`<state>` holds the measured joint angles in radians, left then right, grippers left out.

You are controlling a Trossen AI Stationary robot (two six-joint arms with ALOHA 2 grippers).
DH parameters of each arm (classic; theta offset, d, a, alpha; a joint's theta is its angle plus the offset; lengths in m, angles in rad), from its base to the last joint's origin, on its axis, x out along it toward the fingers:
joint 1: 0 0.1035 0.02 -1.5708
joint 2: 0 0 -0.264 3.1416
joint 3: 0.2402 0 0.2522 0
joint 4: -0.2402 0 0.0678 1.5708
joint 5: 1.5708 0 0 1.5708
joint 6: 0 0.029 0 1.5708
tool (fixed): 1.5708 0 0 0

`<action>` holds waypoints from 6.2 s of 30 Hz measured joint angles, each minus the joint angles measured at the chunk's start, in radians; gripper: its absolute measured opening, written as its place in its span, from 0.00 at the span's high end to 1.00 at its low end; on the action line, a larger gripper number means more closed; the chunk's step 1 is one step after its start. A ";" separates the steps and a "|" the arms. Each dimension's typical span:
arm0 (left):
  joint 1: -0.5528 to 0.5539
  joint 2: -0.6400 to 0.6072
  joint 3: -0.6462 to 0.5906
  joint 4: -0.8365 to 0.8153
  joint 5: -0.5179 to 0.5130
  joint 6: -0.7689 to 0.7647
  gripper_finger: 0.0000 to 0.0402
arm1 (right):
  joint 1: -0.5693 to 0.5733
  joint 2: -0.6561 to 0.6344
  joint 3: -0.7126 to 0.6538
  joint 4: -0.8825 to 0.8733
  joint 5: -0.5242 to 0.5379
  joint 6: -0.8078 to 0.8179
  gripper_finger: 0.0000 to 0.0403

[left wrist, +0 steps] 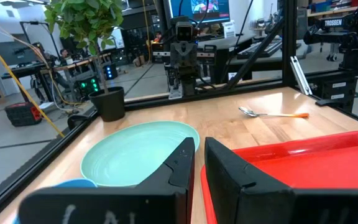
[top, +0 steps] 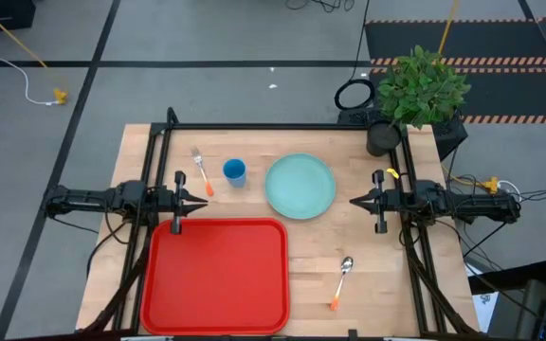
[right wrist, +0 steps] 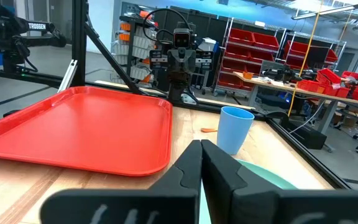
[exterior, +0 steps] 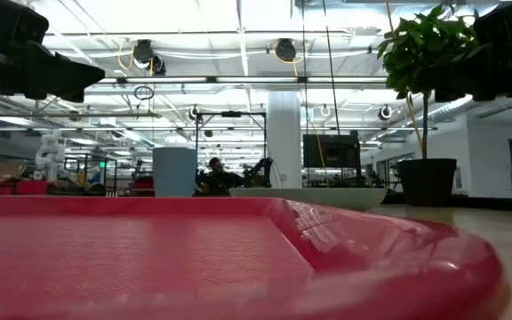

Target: Pick and place plate/cup/fork/spoon on tray

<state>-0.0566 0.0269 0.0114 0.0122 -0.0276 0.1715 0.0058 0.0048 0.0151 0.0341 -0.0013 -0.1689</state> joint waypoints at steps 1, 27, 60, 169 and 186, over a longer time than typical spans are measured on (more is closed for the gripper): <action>0.000 0.000 0.000 0.000 0.000 0.000 0.90 | 0.000 0.000 0.000 0.000 0.000 0.000 1.00; 0.000 0.000 -0.002 0.042 -0.002 0.003 0.90 | 0.000 0.000 0.000 0.000 0.000 0.000 1.00; 0.000 0.070 0.206 0.334 -0.053 0.014 0.90 | 0.000 0.000 0.000 0.003 0.000 0.001 1.00; 0.032 1.181 1.060 -0.906 -0.008 -0.145 0.98 | 0.002 0.124 0.000 0.139 0.022 0.460 1.00; -0.468 1.144 1.060 -1.215 -0.100 -0.929 0.99 | 0.003 0.352 0.000 0.396 0.030 0.530 1.00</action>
<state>-0.5242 1.1706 1.0714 -1.2027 -0.1278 -0.7577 0.0084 0.3572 0.0151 0.4306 0.0284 0.3610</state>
